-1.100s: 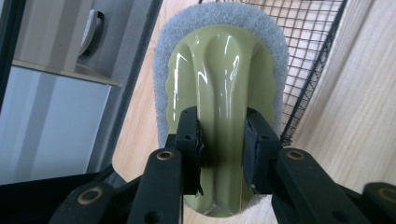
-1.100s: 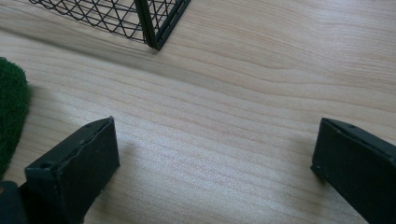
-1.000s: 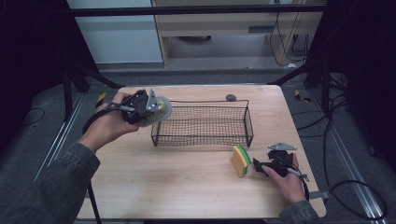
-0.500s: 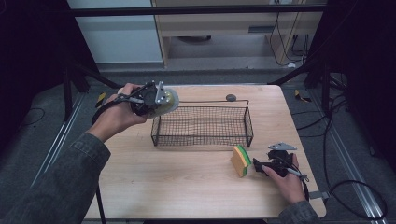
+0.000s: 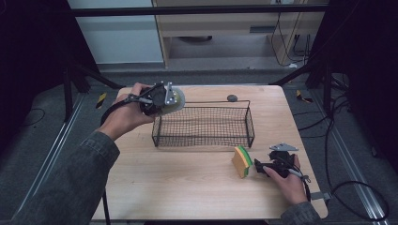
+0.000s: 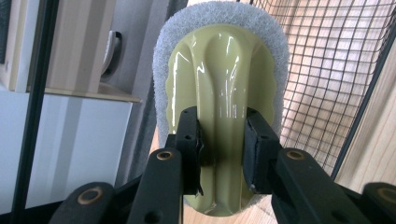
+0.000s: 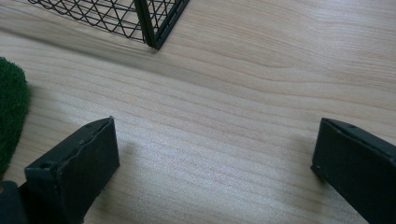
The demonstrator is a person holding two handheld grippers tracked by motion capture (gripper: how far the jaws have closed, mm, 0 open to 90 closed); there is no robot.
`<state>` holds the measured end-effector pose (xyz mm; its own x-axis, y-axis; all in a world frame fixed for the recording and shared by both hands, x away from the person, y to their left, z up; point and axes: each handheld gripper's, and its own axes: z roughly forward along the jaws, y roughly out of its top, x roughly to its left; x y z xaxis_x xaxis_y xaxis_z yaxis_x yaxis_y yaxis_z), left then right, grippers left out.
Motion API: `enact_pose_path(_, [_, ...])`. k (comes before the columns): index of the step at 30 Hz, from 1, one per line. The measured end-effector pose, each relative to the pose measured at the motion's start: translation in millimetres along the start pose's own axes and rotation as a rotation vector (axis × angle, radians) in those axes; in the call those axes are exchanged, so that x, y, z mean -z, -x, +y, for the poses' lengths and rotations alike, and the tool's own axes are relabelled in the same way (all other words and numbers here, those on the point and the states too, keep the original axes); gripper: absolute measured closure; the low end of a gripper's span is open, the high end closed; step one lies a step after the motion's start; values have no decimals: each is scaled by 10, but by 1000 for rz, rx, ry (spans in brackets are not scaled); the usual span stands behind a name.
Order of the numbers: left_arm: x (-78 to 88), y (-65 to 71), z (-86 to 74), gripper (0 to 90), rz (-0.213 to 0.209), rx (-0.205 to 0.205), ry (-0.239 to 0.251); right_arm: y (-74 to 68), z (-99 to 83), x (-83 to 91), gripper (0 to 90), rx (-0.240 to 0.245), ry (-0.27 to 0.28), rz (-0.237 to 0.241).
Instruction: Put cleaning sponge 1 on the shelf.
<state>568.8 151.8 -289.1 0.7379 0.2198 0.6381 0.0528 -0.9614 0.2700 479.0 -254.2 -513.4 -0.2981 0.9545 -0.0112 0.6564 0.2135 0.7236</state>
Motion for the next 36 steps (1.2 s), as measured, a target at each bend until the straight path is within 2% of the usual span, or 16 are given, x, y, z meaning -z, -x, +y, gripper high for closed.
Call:
enact_pose_path(4, [-45, 12, 37, 707, 3, -18, 1, -3, -1, 0, 7, -4, 2, 1])
enact_pose_path(7, [-72, 22, 43, 707, -15, -14, -2, 0, -2, -1, 8, 1, 3, 0])
enact_pose_path(9, [-123, 28, 49, 707, -11, -29, -14, 6, -4, 0, 8, 10, 1, 0])
enact_pose_path(12, [-131, 22, 62, 707, 7, -19, 3, 0, -2, 1, 8, -1, 1, 1])
enact_pose_path(18, [-132, 13, 94, 707, 3, -8, 18, 5, -6, 5, 9, -1, 5, 4])
enact_pose_path(23, [-205, 36, 107, 707, -11, -30, -22, 4, -6, 5, 9, -1, 5, 4])
enact_pose_path(26, [-239, 50, 123, 707, 0, -43, -38, 6, -6, 5, 9, 2, 5, 3])
enact_pose_path(31, [-271, 91, 135, 707, 0, -37, -26, 6, -6, 5, 9, 2, 4, 3])
enact_pose_path(36, [-305, 164, 168, 707, -16, -63, -40, 5, -6, 7, 9, 3, 3, 1])
